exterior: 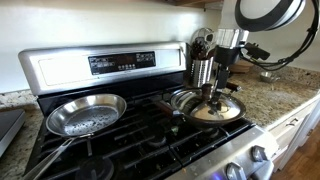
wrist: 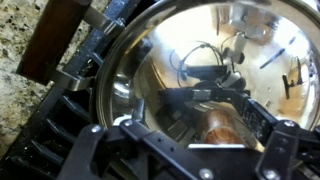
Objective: Put the lid on the pan that's closest to it
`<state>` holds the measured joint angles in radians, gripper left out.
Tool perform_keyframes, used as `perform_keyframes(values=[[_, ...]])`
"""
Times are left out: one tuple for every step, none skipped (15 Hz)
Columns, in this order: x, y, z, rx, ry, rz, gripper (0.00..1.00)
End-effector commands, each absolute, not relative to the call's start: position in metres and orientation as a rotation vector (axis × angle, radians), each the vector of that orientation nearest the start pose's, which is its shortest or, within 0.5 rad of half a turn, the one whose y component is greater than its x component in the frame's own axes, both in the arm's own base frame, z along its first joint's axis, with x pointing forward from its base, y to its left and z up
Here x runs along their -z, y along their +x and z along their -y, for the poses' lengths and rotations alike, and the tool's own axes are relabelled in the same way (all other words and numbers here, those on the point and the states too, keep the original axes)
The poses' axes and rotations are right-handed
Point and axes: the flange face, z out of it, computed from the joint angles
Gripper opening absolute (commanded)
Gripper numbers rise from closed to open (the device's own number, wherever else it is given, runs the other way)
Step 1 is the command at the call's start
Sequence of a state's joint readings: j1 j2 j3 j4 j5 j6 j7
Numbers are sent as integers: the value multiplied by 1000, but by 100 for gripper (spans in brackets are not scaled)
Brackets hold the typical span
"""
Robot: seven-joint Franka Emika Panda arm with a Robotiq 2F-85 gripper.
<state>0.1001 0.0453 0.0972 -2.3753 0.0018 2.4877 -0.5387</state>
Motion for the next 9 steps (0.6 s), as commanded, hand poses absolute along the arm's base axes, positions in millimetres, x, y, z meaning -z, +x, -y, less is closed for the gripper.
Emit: perform_keyframes(values=[[-312, 494, -101, 94, -2895, 1102, 100], [-312, 494, -101, 98, -2888, 1091, 100], [-311, 497, -103, 111, -2911, 1096, 100], [-311, 497, -103, 112, -2909, 1098, 100], [-310, 497, -103, 112, -2909, 1098, 100], [-310, 497, -103, 112, -2909, 1099, 100], [-310, 497, -103, 112, -2909, 1099, 100], [-310, 497, -103, 111, -2909, 1099, 100], [-310, 497, -103, 111, -2908, 1099, 100]])
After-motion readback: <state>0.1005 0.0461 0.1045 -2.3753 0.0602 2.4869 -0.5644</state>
